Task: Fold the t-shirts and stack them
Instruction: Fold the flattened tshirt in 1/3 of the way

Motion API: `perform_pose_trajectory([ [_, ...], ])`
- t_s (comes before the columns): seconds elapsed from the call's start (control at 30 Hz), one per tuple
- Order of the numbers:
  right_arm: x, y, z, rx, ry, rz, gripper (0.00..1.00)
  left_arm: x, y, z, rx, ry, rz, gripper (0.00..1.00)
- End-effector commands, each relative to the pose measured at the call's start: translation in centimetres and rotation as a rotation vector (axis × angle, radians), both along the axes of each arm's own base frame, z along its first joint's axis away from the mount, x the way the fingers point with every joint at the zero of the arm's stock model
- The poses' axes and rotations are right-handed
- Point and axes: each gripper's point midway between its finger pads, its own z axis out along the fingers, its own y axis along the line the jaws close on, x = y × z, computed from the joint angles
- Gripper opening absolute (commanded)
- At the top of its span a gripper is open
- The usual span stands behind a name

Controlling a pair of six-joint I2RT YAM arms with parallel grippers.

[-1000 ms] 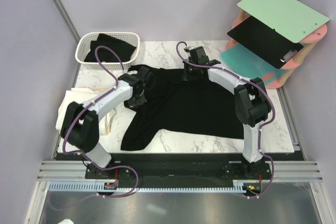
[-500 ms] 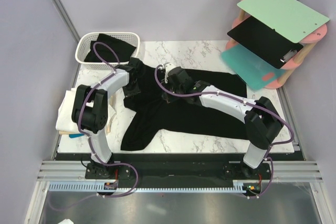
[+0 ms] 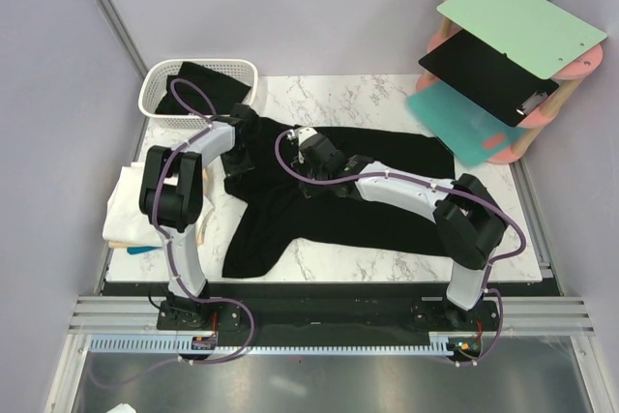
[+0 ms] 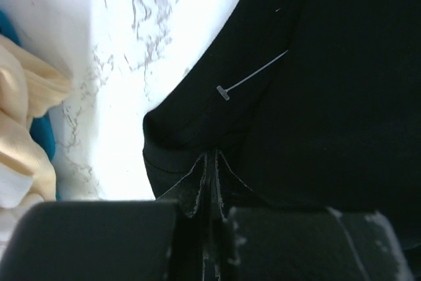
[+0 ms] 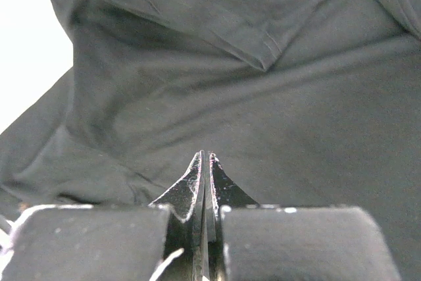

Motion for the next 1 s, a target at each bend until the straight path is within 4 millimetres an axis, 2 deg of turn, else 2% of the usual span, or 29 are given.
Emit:
perform_pose_trajectory([
  [0.0, 0.1, -1.6, -2.1, -0.080, -0.002, -0.030, 0.00, 2.1, 1.3, -0.4, 0.069, -0.016, -0.021, 0.02],
  [0.23, -0.7, -4.2, -5.2, -0.185, 0.030, -0.071, 0.00, 3.5, 3.1, -0.6, 0.119, -0.012, 0.019, 0.02],
  [0.37, -0.6, -5.4, -5.9, -0.237, 0.028, -0.107, 0.00, 2.8, 4.7, -0.3, 0.152, -0.007, 0.063, 0.02],
  [0.47, -0.2, -6.5, -6.5, -0.282, 0.026, -0.149, 0.00, 2.2, 5.1, 0.0, 0.150, -0.008, 0.082, 0.02],
  [0.5, -0.1, -6.8, -6.6, -0.291, 0.025, -0.158, 0.00, 2.1, 5.0, 0.2, 0.140, -0.015, 0.087, 0.02],
  [0.6, 0.0, -7.2, -7.0, -0.297, 0.032, -0.178, 0.00, 2.1, 4.0, 2.5, 0.096, -0.096, 0.077, 0.02],
  [0.67, 0.1, -7.2, -7.2, -0.298, 0.033, -0.183, 0.00, 1.1, 3.3, 4.5, 0.069, -0.162, 0.060, 0.02],
  [0.7, 0.0, -7.2, -7.3, -0.296, 0.036, -0.182, 0.00, 0.1, 3.2, 4.4, 0.064, -0.161, 0.056, 0.02],
  [0.73, 0.1, -7.1, -7.6, -0.296, 0.039, -0.182, 0.00, -0.3, 2.8, 5.9, 0.041, -0.196, 0.052, 0.02],
  [0.77, 0.1, -7.0, -7.7, -0.294, 0.041, -0.181, 0.00, -1.0, 2.6, 6.0, 0.026, -0.197, 0.051, 0.02],
  [0.8, 0.1, -6.9, -7.8, -0.293, 0.044, -0.180, 0.00, -2.4, 2.5, 5.2, 0.012, -0.169, 0.051, 0.02],
  [0.87, 0.1, -6.8, -8.2, -0.293, 0.050, -0.183, 0.00, -3.6, 1.7, 5.6, -0.024, -0.178, 0.035, 0.02],
  [0.9, 0.2, -6.7, -8.3, -0.290, 0.054, -0.180, 0.00, -4.8, 1.6, 4.8, -0.023, -0.151, 0.029, 0.02],
  [0.97, 0.3, -6.7, -8.6, -0.294, 0.055, -0.183, 0.00, -6.0, 0.6, 4.4, -0.042, -0.134, 0.003, 0.02],
])
